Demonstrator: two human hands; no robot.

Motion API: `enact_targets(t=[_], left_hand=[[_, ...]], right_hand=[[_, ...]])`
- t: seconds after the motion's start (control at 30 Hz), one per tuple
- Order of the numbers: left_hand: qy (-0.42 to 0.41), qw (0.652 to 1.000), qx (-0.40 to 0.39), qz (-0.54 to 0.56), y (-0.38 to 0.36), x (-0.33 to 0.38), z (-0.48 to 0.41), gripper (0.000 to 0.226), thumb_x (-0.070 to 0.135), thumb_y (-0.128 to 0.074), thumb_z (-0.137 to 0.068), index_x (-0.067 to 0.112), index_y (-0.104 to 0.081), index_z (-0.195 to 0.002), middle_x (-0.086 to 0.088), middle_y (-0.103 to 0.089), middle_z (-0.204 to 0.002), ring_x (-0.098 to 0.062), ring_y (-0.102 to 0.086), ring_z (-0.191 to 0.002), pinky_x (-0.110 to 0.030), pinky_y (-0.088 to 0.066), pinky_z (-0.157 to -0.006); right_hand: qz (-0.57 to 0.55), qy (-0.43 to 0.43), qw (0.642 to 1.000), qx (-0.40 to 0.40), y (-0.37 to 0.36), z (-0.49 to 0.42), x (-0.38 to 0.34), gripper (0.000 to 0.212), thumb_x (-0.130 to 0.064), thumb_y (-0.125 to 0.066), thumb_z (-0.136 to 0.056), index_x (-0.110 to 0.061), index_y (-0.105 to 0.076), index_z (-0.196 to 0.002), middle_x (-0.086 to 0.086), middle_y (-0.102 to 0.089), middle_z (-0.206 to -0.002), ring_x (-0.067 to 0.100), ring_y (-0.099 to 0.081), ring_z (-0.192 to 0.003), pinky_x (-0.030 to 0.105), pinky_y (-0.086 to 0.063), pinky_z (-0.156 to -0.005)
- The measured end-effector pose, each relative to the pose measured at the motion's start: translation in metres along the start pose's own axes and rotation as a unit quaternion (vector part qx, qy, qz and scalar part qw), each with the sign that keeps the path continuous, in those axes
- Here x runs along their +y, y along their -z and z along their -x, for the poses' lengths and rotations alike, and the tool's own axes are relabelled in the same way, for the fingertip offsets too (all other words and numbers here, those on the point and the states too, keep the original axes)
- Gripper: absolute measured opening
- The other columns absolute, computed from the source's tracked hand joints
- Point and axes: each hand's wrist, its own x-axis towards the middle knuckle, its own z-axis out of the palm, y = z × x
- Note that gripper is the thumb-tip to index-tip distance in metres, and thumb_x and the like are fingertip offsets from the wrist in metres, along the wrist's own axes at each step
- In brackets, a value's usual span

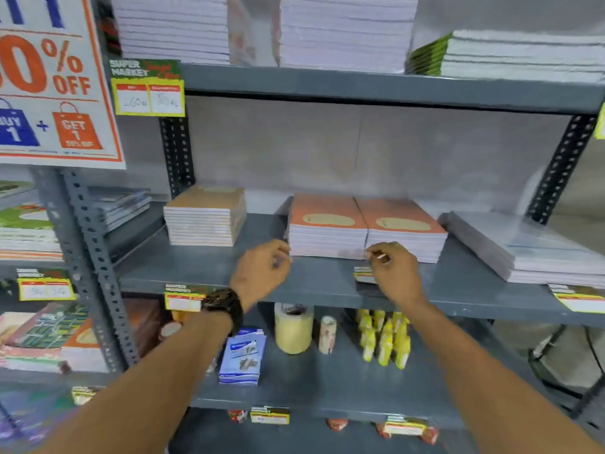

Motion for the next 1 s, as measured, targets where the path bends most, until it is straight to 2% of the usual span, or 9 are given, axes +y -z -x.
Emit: enact_targets(t=[0.07,0.13,0.23,0.37,0.5,0.67,0.77,0.9,1.0], left_hand=[[0.024,0.998,-0.064,0.011,-0.038,0.025,-0.013,0.027,0.041,-0.058,-0.077,0.034,-0.060,-0.103,0.009,-0.071,-0.091,-0.008,-0.065,-0.073,-0.032,-0.057,-0.077],[0.054,0.990,-0.132,-0.018,-0.070,0.040,-0.026,0.041,0.041,-0.065,-0.080,0.024,-0.058,-0.117,-0.002,-0.070,-0.110,-0.017,-0.066,-0.091,-0.029,-0.052,-0.088],[0.114,0.974,-0.193,-0.028,-0.099,0.052,-0.041,0.058,0.048,-0.065,-0.081,0.017,-0.052,-0.129,-0.005,-0.063,-0.127,-0.021,-0.060,-0.110,-0.027,-0.044,-0.094],[0.137,0.966,-0.218,-0.035,-0.127,0.075,-0.058,0.058,0.052,-0.067,-0.077,0.021,-0.055,-0.125,0.000,-0.062,-0.128,-0.020,-0.058,-0.114,-0.035,-0.045,-0.100],[0.152,0.965,-0.214,-0.017,-0.145,0.088,-0.062,0.050,0.040,-0.074,-0.069,0.028,-0.059,-0.116,0.004,-0.066,-0.120,-0.015,-0.060,-0.107,-0.036,-0.048,-0.098],[0.157,0.974,-0.162,0.005,-0.157,0.094,-0.060,0.037,0.028,-0.079,-0.072,0.029,-0.062,-0.105,0.004,-0.065,-0.110,-0.015,-0.060,-0.104,-0.033,-0.048,-0.096],[0.121,0.985,-0.119,0.044,-0.156,0.104,-0.055,0.024,0.018,-0.078,-0.076,0.026,-0.065,-0.095,0.003,-0.067,-0.103,-0.017,-0.062,-0.099,-0.028,-0.048,-0.085],[0.080,0.988,-0.091,0.095,-0.143,0.118,-0.040,0.012,0.020,-0.077,-0.079,0.019,-0.069,-0.088,0.000,-0.070,-0.091,-0.021,-0.064,-0.088,-0.036,-0.051,-0.080],[0.044,0.986,-0.100,0.124,-0.130,0.127,-0.020,0.015,0.018,-0.079,-0.078,0.017,-0.071,-0.089,-0.001,-0.073,-0.090,-0.021,-0.067,-0.086,-0.035,-0.053,-0.079]], right_hand=[[0.017,-0.042,0.999,0.016,0.021,-0.013,0.027,0.030,0.004,-0.058,-0.076,-0.021,-0.073,-0.084,0.003,-0.068,-0.094,0.023,-0.065,-0.082,0.036,-0.052,-0.082],[0.017,-0.103,0.994,0.012,0.034,-0.022,0.049,0.034,0.004,-0.052,-0.077,-0.021,-0.072,-0.087,0.008,-0.068,-0.104,0.030,-0.065,-0.089,0.038,-0.052,-0.083],[0.004,-0.176,0.981,-0.083,0.031,-0.027,0.067,0.024,-0.007,-0.059,-0.083,-0.015,-0.067,-0.105,0.009,-0.068,-0.115,0.031,-0.063,-0.103,0.034,-0.047,-0.088],[-0.053,-0.178,0.969,-0.164,0.031,-0.032,0.076,0.030,-0.024,-0.070,-0.080,-0.024,-0.059,-0.108,0.000,-0.069,-0.107,0.023,-0.063,-0.100,0.033,-0.048,-0.087],[-0.035,-0.145,0.970,-0.191,0.031,-0.030,0.078,0.039,-0.027,-0.074,-0.075,-0.028,-0.058,-0.110,-0.010,-0.066,-0.094,0.016,-0.062,-0.091,0.032,-0.049,-0.082],[-0.153,-0.135,0.966,-0.160,0.034,-0.029,0.078,0.042,0.005,-0.070,-0.071,-0.027,-0.066,-0.098,-0.007,-0.065,-0.092,0.015,-0.063,-0.083,0.033,-0.056,-0.077],[-0.200,-0.134,0.958,-0.156,0.041,-0.029,0.079,0.042,0.013,-0.066,-0.074,-0.023,-0.070,-0.095,-0.002,-0.067,-0.094,0.012,-0.062,-0.078,0.020,-0.054,-0.070],[-0.252,-0.151,0.940,-0.172,0.056,-0.024,0.078,0.031,0.002,-0.065,-0.083,-0.025,-0.075,-0.094,-0.002,-0.073,-0.101,0.014,-0.066,-0.092,0.026,-0.055,-0.077],[-0.220,-0.119,0.948,-0.199,0.067,-0.010,0.073,0.014,-0.018,-0.072,-0.083,-0.028,-0.076,-0.093,-0.006,-0.075,-0.094,0.014,-0.068,-0.090,0.029,-0.056,-0.077]])
